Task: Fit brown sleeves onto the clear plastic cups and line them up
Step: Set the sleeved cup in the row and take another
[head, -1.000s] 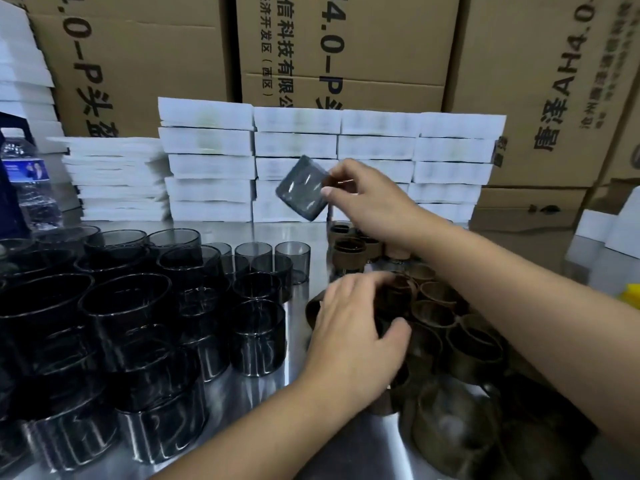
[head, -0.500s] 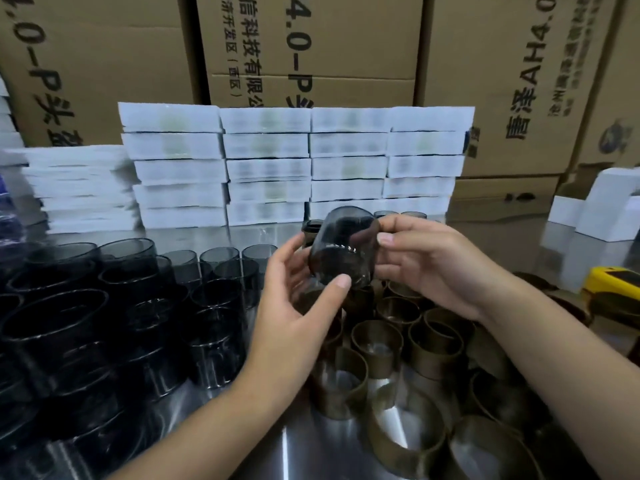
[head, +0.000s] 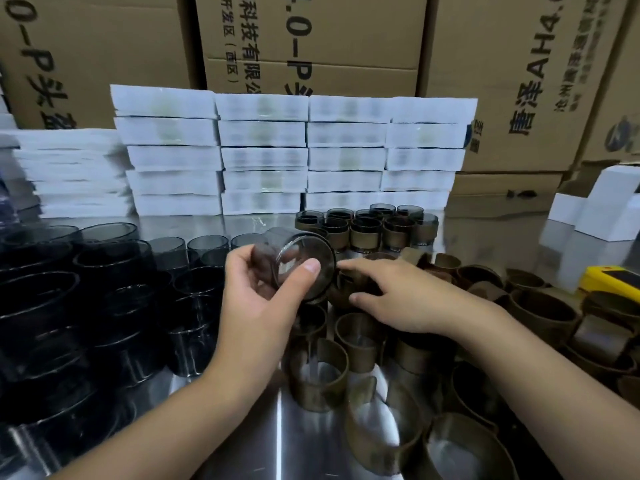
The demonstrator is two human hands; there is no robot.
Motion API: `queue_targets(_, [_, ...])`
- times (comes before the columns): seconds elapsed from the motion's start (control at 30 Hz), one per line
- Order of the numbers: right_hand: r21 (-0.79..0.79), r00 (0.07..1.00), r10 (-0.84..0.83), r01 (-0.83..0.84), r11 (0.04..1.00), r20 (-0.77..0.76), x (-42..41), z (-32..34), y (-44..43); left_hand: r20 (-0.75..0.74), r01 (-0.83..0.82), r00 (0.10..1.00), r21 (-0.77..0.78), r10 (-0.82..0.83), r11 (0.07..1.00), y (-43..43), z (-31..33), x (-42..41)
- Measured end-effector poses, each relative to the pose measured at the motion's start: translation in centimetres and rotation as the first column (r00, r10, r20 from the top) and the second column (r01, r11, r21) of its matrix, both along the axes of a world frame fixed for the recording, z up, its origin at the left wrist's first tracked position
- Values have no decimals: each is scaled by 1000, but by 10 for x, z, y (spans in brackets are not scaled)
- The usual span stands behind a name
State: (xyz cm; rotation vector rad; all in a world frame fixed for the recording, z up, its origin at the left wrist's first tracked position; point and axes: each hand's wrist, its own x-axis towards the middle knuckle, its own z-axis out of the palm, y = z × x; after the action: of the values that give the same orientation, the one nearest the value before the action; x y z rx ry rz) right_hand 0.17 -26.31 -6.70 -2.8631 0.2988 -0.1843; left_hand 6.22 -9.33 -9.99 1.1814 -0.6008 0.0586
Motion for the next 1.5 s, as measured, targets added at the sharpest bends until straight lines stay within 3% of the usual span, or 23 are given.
queue_targets(0.5, [37, 962, 64, -77, 996, 265, -1, 0, 11, -52, 23, 998, -4, -23, 1000, -1, 0, 4])
queue_targets(0.7, [163, 873, 45, -142, 976, 486, -4, 5, 13, -48, 134, 990, -40, -136, 990, -2, 2, 2])
queue_targets(0.9, [146, 757, 25, -159, 976, 653, -10, 9, 15, -90, 159, 982, -75, -165, 984, -2, 3, 3])
queue_targets(1.17, [247, 654, 47, -351, 903, 755, -14, 13, 23, -138, 166, 975, -50, -172, 985, -2, 4, 5])
queue_targets(1.33, [276, 579, 45, -454, 847, 814, -17, 13, 30, -251, 280, 921, -104, -297, 954, 2, 12, 1])
queue_targets(1.5, [249, 543, 64, -484, 839, 838, -20, 14, 33, -263, 378, 882, -98, -391, 920, 3, 16, -4])
